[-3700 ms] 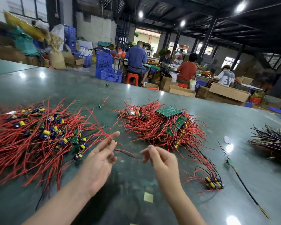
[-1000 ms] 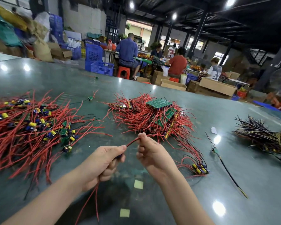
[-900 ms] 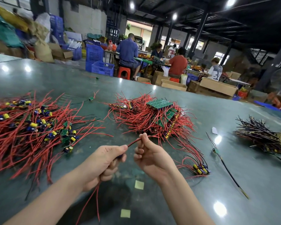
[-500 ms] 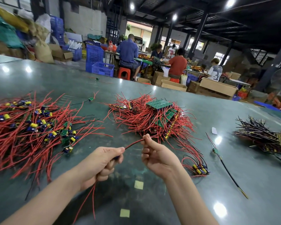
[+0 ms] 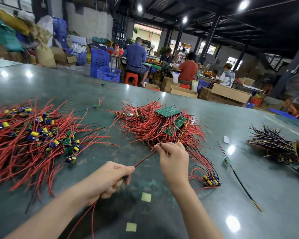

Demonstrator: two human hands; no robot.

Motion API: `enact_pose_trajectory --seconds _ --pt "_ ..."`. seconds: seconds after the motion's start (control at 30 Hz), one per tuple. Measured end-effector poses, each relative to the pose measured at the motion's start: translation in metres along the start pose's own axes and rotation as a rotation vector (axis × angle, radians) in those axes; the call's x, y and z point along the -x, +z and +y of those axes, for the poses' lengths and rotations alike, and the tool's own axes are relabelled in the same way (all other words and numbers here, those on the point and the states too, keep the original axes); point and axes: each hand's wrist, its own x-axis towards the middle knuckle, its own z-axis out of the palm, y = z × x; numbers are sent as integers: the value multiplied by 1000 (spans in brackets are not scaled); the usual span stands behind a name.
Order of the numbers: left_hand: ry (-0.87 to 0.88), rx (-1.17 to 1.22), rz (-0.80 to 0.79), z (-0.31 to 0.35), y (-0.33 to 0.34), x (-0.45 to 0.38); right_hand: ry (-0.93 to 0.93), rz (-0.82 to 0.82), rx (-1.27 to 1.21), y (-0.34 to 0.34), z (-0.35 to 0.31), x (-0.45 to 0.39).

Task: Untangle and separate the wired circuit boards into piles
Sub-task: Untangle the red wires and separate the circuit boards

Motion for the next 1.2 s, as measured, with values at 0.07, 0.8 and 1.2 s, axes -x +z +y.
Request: enact_pose_trajectory --seconds 0.07,0.8,1.2 --pt "3 0 17 1 -1 0 195 -27 -148 0 1 0" --pt "249 -691 271 -14 -10 -10 595 -145 -437 -4 -2 -1" --pt "302 -786 310 -12 -27 -7 600 -257 -520 -12 -1 -5"
